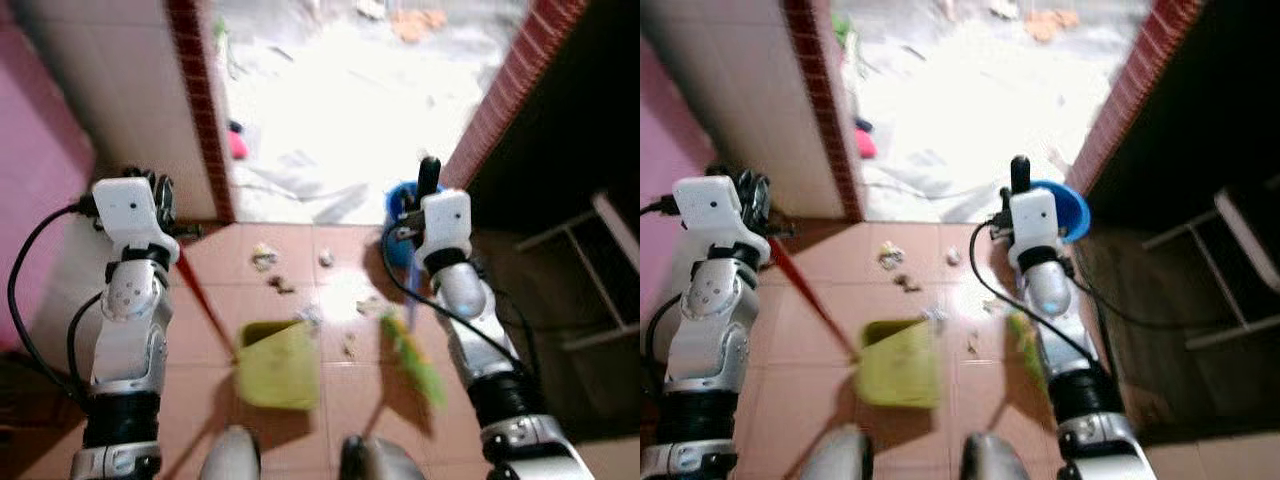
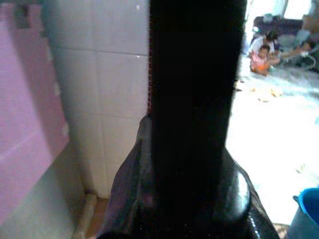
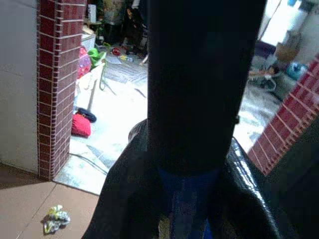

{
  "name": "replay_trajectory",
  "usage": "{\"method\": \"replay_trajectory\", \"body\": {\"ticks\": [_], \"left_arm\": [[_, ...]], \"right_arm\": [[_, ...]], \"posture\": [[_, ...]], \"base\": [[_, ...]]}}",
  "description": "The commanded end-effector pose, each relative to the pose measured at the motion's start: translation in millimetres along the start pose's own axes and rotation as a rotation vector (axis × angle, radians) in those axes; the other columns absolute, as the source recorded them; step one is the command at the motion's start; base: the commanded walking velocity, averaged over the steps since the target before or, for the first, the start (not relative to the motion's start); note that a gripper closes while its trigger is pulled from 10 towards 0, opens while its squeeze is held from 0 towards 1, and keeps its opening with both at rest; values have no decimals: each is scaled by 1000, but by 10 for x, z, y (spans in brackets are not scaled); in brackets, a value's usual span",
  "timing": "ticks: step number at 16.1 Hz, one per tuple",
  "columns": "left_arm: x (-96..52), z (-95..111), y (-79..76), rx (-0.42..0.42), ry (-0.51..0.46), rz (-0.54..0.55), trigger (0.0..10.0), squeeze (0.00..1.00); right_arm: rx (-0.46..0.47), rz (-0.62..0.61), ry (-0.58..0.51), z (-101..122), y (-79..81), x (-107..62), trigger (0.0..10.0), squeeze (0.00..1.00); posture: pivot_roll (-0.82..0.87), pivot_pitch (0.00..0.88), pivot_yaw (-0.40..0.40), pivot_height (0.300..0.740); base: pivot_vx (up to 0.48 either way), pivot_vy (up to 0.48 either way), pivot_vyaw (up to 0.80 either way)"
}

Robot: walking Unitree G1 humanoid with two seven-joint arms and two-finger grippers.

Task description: Sweep floor

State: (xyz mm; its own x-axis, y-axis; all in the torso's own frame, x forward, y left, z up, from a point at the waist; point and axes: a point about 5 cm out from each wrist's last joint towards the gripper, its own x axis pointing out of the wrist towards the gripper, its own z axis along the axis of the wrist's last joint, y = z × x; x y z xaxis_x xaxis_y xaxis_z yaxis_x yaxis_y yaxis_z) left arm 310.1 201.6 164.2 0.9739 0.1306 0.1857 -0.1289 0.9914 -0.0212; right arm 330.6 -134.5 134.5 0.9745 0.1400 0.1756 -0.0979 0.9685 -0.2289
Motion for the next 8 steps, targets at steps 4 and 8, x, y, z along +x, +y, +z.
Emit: {"method": "replay_trajectory", "body": {"ticks": [4, 8], "left_arm": [[20, 100, 47, 35, -47, 16, 10000, 0], [36, 89, 60, 89, -54, 69, 10000, 0]], "right_arm": [[7, 7, -43, 91, 47, 38, 10000, 0], [2, -2, -44, 90, 38, 42, 10000, 0]], "posture": [[36, 162, -62, 740], [36, 162, -63, 740]], "base": [[361, 316, 0], [0, 0, 0]]}}
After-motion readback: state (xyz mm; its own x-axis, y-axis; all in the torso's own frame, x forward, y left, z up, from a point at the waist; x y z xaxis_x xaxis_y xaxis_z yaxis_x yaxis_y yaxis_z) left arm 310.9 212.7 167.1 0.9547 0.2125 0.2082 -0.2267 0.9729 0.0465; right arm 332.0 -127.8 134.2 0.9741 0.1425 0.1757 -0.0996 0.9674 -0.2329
